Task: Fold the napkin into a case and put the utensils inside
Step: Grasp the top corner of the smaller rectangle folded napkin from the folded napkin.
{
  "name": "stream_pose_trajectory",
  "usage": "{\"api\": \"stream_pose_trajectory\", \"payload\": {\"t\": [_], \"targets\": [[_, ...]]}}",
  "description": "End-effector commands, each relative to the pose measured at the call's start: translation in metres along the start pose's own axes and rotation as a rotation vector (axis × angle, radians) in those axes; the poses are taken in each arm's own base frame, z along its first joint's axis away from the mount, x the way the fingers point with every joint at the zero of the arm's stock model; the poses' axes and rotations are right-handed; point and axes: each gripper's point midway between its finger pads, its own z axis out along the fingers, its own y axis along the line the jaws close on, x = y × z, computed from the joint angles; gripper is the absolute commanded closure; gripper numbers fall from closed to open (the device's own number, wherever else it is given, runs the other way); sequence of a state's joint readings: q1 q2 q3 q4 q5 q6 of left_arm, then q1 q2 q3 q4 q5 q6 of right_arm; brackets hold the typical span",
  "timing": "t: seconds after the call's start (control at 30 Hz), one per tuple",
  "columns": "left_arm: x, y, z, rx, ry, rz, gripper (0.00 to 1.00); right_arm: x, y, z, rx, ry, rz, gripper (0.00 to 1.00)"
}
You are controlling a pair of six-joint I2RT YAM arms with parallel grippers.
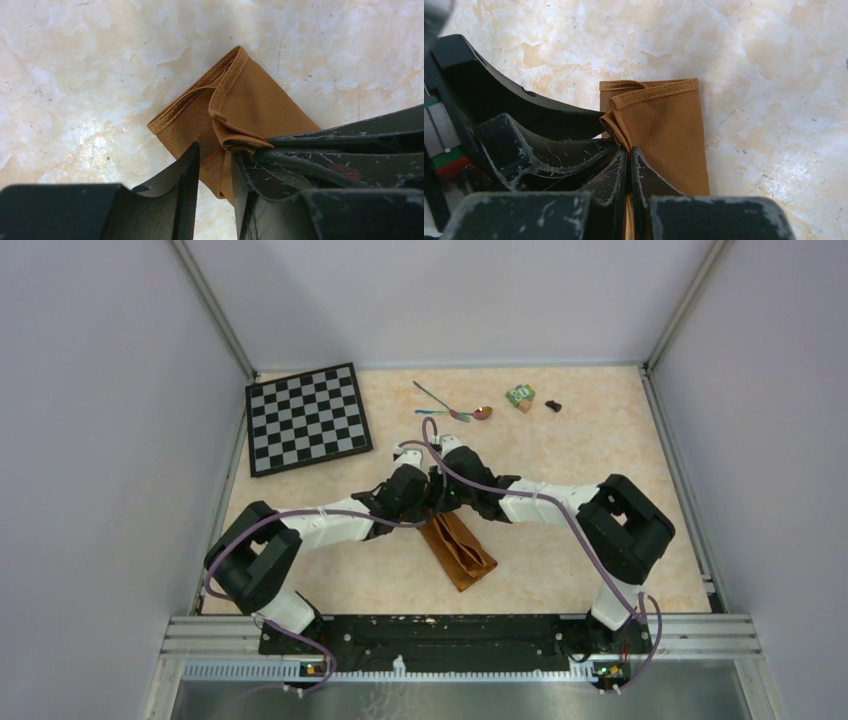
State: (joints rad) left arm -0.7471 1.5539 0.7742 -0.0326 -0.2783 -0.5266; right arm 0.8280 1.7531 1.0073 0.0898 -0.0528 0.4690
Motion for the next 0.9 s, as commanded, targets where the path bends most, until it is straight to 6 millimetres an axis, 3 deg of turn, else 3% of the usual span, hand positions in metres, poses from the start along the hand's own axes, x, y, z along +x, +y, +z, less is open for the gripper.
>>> {"api": "stream_pose_trajectory", "payload": {"t": [0.0,0.33,0.7,0.87], "targets": [[-0.014,-0.005,-0.001,-0.016,-0.039,0.02,0.65,-0.026,0.013,-0.012,-0.048,-0.08,0.006,1.0],[-0.011,-0.004,0.006,-0.071,-0.015,0.035,0.73,-0.027,0.014,-0.013,-0.051,-0.084,0.007,1.0],[-0.02,-0.001,0.001,-0.103,-0.037,0.037,1.0,-0.023,0.016,-0.013,-0.067,-0.066,0.002,1.0],[-0.029,-0.008,-0.009,-0.031,-0.114,0.005,1.0,-0.009,0.016,-0.009,-0.086,-0.018,-0.007,1.0]]}}
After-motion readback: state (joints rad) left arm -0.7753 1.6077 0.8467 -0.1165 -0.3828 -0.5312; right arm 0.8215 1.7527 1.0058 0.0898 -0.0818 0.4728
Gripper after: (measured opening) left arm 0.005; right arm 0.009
